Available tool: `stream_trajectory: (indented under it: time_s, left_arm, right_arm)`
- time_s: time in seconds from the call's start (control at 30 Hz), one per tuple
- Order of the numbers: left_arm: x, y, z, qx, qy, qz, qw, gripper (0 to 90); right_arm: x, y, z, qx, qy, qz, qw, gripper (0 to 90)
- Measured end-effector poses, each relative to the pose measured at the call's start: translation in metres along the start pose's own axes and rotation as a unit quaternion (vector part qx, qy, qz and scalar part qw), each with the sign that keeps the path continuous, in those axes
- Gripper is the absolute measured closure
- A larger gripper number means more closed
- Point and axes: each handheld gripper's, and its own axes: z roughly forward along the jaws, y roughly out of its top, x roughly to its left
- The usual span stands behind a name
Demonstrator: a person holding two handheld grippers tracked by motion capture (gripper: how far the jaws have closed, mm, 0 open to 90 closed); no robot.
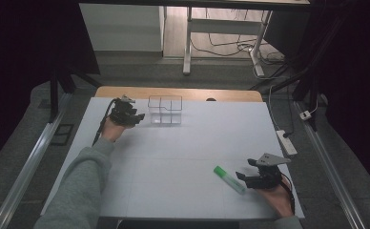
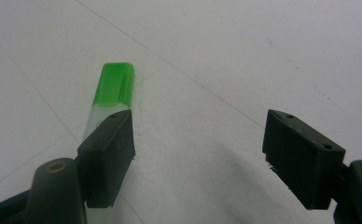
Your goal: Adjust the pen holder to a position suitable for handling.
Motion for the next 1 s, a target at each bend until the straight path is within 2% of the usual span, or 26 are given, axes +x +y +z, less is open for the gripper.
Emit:
stream_trajectory:
  time_s: [0.13,0.17,0.23,0.27,0.73,0.77,1.0]
  left_arm:
    - [0.000,0.004,0.003,-0.003,0.000,0.007,1.0000,72.2]
    - [0.000,0.005,0.004,-0.004,0.001,0.010,0.9999,72.2]
    - [0.000,0.007,0.006,-0.006,0.001,0.011,0.9999,84.2]
    - [0.001,0.008,0.007,-0.005,0.001,0.011,0.9999,87.1]
    - [0.009,0.017,0.030,0.004,-0.007,-0.009,0.9999,89.2]
    - [0.009,0.017,0.031,0.005,-0.008,-0.009,0.9999,89.2]
    - [0.006,0.023,0.041,0.007,-0.017,-0.012,0.9998,89.3]
  right_arm:
    - [0.000,0.000,0.000,0.001,-0.001,0.000,1.0000,24.7]
    - [0.000,0.000,0.000,0.001,-0.001,0.000,1.0000,24.7]
    - [0.000,0.000,0.000,-0.001,-0.003,0.003,1.0000,24.6]
    - [0.000,-0.001,0.000,-0.002,-0.003,0.004,1.0000,24.6]
    - [-0.001,0.000,0.000,0.000,-0.007,0.002,1.0000,24.7]
    - [-0.001,0.000,0.000,-0.001,-0.002,0.002,1.0000,24.7]
    - [-0.002,-0.001,0.000,-0.001,-0.005,0.004,1.0000,24.8]
